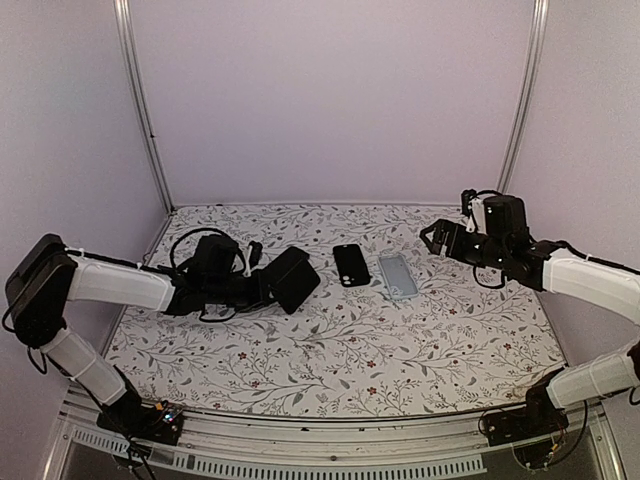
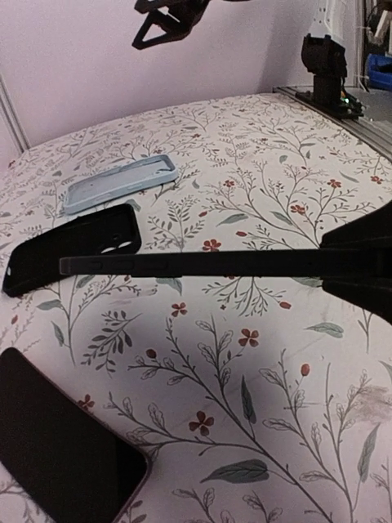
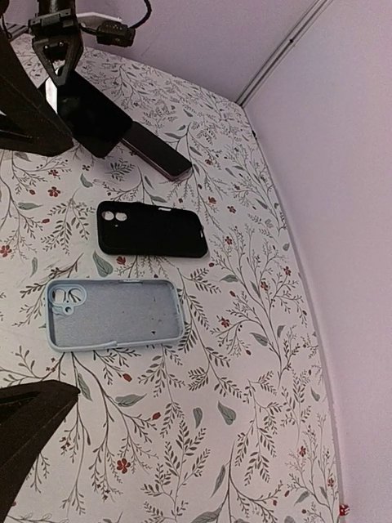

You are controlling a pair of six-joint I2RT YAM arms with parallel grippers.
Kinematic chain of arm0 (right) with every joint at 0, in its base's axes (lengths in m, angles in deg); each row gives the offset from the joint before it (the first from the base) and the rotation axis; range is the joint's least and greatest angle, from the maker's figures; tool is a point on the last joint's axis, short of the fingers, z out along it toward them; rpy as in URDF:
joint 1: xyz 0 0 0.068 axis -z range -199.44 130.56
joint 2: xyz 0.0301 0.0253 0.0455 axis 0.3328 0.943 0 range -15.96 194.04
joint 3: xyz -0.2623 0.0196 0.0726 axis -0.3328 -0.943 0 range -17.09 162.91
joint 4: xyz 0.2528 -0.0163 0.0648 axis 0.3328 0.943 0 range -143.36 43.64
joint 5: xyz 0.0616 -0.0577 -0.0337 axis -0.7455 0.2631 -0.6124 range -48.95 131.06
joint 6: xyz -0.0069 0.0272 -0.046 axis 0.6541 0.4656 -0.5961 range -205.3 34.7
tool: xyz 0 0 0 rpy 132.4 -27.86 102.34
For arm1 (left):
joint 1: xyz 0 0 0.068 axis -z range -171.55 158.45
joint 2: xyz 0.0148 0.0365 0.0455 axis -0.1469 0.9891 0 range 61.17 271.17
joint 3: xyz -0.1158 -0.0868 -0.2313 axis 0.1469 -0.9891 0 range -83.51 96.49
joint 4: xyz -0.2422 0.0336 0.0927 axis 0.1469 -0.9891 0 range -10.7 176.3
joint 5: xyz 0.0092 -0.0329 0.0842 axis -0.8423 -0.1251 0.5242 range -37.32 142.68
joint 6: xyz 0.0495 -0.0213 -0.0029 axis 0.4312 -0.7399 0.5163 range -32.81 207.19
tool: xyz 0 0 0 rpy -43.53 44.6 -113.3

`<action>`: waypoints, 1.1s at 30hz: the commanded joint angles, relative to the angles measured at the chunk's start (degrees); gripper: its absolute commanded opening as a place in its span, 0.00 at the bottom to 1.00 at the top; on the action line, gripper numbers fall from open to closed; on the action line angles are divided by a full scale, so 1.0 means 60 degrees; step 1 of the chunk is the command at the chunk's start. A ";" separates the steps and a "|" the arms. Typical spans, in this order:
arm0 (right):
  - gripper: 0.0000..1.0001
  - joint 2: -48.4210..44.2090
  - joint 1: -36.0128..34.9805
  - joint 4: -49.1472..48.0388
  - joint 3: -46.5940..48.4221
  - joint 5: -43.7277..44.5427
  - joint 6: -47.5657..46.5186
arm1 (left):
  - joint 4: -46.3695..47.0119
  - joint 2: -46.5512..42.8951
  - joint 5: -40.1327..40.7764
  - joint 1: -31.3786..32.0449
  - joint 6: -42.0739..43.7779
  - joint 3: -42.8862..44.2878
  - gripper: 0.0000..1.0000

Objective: Take the phone out of the phone case
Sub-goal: Place the phone at the center of the board.

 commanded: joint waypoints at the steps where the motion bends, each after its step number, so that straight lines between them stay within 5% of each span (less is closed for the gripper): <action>1: 0.99 -0.0405 -0.0007 0.0074 -0.0173 -0.0164 0.0171 | 0.1258 0.0487 -0.1051 -0.0197 -0.1004 0.0468 0.00; 21: 0.99 -0.1256 -0.0016 0.0359 -0.0452 -0.0432 0.0089 | 0.1995 0.1902 -0.1754 -0.0202 -0.2224 0.0024 0.00; 33: 0.99 -0.1436 -0.0030 0.0362 -0.0525 -0.0484 0.0129 | 0.1799 0.1818 -0.1298 -0.0109 -0.2112 -0.0467 0.12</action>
